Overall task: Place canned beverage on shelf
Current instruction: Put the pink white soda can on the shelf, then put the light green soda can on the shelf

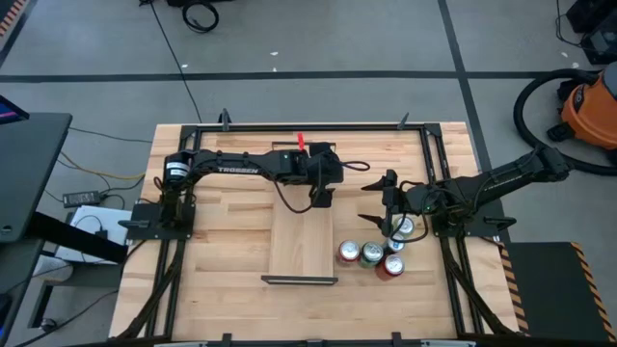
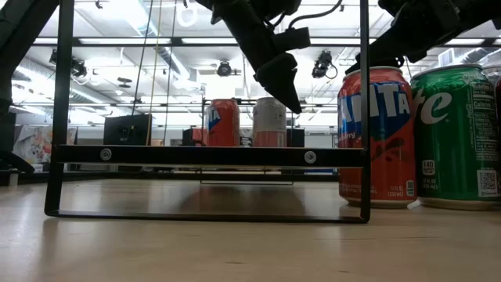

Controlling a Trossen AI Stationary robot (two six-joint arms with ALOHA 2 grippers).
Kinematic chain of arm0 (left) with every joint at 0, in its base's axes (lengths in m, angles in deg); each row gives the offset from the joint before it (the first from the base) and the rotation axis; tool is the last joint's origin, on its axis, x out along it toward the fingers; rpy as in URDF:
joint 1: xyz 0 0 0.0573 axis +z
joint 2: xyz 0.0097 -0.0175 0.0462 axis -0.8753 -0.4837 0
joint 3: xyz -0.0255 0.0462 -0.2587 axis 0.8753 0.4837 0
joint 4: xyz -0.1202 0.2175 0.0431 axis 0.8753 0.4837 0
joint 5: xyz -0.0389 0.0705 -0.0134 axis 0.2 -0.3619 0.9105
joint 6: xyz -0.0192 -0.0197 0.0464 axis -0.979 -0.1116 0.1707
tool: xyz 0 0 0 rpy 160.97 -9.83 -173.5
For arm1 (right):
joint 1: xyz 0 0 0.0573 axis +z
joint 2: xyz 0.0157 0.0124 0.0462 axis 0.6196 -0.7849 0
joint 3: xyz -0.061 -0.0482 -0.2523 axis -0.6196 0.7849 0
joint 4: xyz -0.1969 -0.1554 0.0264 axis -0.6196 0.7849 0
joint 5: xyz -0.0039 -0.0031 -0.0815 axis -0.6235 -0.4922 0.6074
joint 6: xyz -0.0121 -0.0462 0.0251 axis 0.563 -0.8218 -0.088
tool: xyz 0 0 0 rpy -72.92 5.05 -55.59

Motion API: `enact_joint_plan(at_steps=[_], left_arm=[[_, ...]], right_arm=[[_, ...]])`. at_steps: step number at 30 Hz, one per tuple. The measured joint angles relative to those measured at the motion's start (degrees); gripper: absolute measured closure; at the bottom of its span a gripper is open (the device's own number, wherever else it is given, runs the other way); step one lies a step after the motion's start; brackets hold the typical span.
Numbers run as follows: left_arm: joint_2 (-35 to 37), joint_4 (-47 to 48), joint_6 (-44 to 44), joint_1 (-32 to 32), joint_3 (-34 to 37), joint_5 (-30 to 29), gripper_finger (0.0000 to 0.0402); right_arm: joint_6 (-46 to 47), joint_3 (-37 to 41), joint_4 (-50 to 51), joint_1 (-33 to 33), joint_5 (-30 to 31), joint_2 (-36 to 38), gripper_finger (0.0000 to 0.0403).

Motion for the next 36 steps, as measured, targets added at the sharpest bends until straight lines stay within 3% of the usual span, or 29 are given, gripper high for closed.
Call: enact_joint_plan(at_steps=[15,20,27,33,36], left_arm=[[0.2,-4.3,2.7,-3.4,0.0,-3.5,0.0004],[0.3,1.1,-3.4,-6.4,-5.4,-1.0,0.0004],[0.3,11.1,-19.7,-8.6,-11.9,9.0,0.0004],[0.3,14.4,-19.4,-10.9,-12.1,7.9,0.0004],[0.3,14.5,-18.5,-11.6,-11.5,4.1,0.0004]], right_arm=[[0.1,0.0,0.1,0.0,0.0,0.0,0.0017],[0.0,0.0,1.8,0.0,3.2,0.2,0.0017],[3.0,0.0,3.0,0.0,2.4,0.1,0.0017],[7.4,-1.9,5.4,1.4,1.6,-2.5,0.0017],[8.0,-4.8,8.9,2.3,1.6,-5.2,0.0017]])
